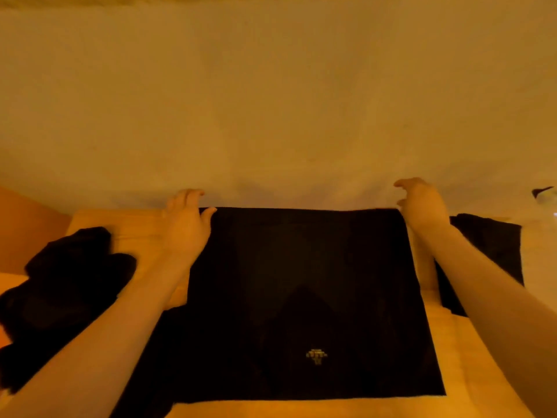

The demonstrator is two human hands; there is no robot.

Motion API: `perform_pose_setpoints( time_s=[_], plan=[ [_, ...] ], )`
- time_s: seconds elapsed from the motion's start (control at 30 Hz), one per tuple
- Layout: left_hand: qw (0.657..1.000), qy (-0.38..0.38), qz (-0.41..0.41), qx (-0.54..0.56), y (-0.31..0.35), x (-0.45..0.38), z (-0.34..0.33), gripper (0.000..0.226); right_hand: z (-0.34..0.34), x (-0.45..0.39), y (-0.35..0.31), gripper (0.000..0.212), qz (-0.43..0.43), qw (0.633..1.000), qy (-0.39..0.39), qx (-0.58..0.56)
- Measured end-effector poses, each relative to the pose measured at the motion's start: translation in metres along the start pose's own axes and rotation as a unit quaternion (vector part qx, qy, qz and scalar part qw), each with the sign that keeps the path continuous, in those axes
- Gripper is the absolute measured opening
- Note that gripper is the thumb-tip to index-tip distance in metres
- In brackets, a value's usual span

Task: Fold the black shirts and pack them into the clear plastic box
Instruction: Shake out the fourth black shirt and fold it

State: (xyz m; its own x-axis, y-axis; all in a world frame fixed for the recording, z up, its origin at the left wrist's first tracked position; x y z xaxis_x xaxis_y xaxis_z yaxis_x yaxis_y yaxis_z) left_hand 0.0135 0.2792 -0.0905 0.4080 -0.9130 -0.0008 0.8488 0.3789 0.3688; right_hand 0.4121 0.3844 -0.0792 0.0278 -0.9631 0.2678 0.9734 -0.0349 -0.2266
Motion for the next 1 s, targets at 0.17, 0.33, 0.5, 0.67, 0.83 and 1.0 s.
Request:
perform_pose_setpoints(
  time_s=[0.17,0.33,0.5,0.67,0.83,1.0],
  plan=[
    [0.984,-0.101,-0.113,-0.089,0.038,0.083,-0.047,0.067,-0.053,0.070,-0.057,0.055,0.173,0.984,0.016,0.030],
    [0.977,-0.117,-0.114,-0.139,0.020,0.080,-0.060,0.076,-0.080,0.075,-0.031,0.061,0.132,0.989,-0.020,0.063],
    [0.964,-0.159,-0.103,-0.188,0.014,0.089,-0.045,0.065,-0.075,0.082,-0.030,0.063,0.121,0.988,-0.041,0.084],
    [0.972,-0.101,-0.092,-0.192,-0.021,0.160,-0.005,0.067,-0.089,0.153,-0.071,0.073,0.201,0.976,-0.019,0.080],
    [0.964,-0.157,-0.075,-0.201,-0.076,0.204,-0.003,0.072,-0.123,0.208,-0.048,0.089,0.169,0.983,-0.033,0.067],
    [0.978,-0.109,-0.041,-0.174,-0.089,0.194,0.002,0.074,-0.123,0.218,-0.021,0.085,0.146,0.986,-0.011,0.085]
  ],
)
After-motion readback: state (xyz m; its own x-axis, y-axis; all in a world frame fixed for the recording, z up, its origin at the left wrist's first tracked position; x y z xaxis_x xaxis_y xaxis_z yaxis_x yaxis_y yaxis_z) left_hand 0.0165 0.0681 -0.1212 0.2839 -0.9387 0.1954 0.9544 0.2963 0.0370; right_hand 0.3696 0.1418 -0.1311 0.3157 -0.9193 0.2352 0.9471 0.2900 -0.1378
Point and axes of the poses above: each hand's wrist, its own x-axis away from the middle knuckle, its own z-axis out of the back of the hand, y = z × x, the point moved 6 cm from there along -x, towards the middle knuckle, and after that the axes turned 5 degrees about z, right-handed, at the moved point
